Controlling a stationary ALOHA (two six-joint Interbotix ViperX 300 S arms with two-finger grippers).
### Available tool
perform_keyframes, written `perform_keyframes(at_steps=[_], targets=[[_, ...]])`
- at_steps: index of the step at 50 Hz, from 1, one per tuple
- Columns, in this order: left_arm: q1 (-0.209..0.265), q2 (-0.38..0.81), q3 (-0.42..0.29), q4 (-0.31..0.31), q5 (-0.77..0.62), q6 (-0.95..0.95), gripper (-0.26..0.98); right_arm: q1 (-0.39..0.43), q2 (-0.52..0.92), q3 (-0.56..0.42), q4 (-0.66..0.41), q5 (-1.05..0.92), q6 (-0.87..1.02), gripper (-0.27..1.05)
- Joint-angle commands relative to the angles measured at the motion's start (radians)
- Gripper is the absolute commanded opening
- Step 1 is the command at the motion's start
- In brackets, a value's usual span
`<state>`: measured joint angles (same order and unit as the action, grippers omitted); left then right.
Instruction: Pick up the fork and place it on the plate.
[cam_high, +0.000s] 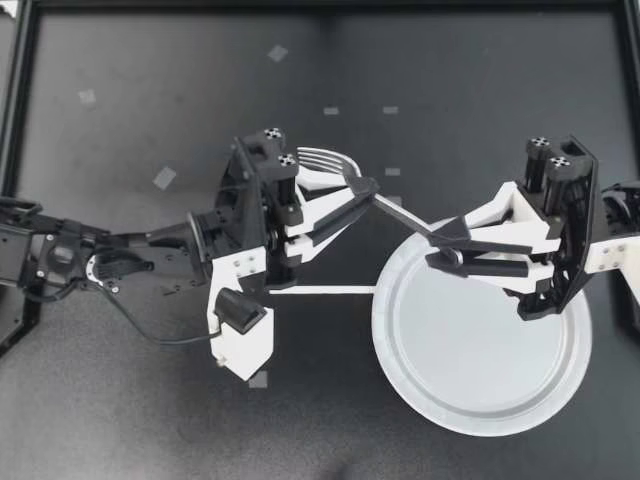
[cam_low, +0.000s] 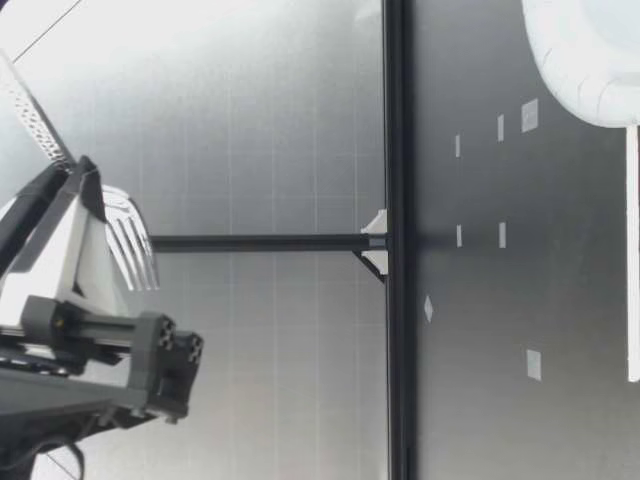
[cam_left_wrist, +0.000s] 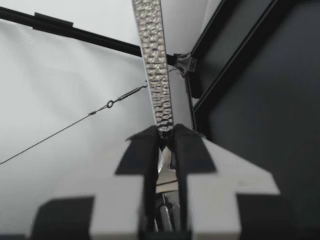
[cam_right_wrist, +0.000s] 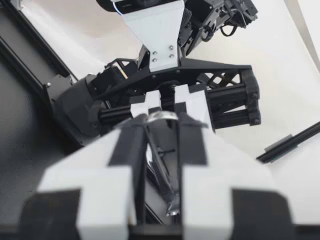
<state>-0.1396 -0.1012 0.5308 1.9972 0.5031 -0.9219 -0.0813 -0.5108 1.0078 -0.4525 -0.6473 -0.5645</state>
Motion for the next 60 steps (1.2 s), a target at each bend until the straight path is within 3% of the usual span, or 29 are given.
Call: perform_keyframes(at_steps=[1, 8, 16, 20, 31, 40, 49, 60], targets=[[0.003, 0.006, -0.011, 0.005, 0.018, 0.012, 0.05, -0.003, -0.003, -0.018, 0.003, 0.008, 0.011, 0.07], [0.003, 0.012, -0.009, 0.005, -0.009, 0.015, 0.24, -0.003, -0.003, -0.018, 0.003, 0.018, 0.012, 0.07], [0.003, 0.015, -0.02, 0.003, 0.008, 0.011, 0.61, -0.003, -0.003, -0.02, 0.003, 0.023, 0.012, 0.07], [0.003, 0.02, -0.02, 0.003, 0.017, 0.012, 0.73, -0.003, -0.005, -0.023, 0.005, 0.044, 0.012, 0.07], [0.002, 0.015, -0.012, 0.003, 0.02, 0.008, 0.71, -0.003, -0.026, -0.06, 0.015, 0.261, 0.02, 0.07], [-0.002, -0.021, 0.017, -0.009, 0.023, -0.054, 0.71, -0.003, -0.077, -0.092, 0.049, 0.609, 0.055, 0.07], [-0.002, -0.043, 0.055, -0.037, 0.078, -0.298, 0.71, 0.003, -0.158, -0.098, 0.104, 0.891, 0.072, 0.07], [-0.002, -0.021, 0.129, -0.038, 0.129, -0.603, 0.7, 0.097, -0.207, -0.115, 0.206, 1.123, 0.078, 0.07]])
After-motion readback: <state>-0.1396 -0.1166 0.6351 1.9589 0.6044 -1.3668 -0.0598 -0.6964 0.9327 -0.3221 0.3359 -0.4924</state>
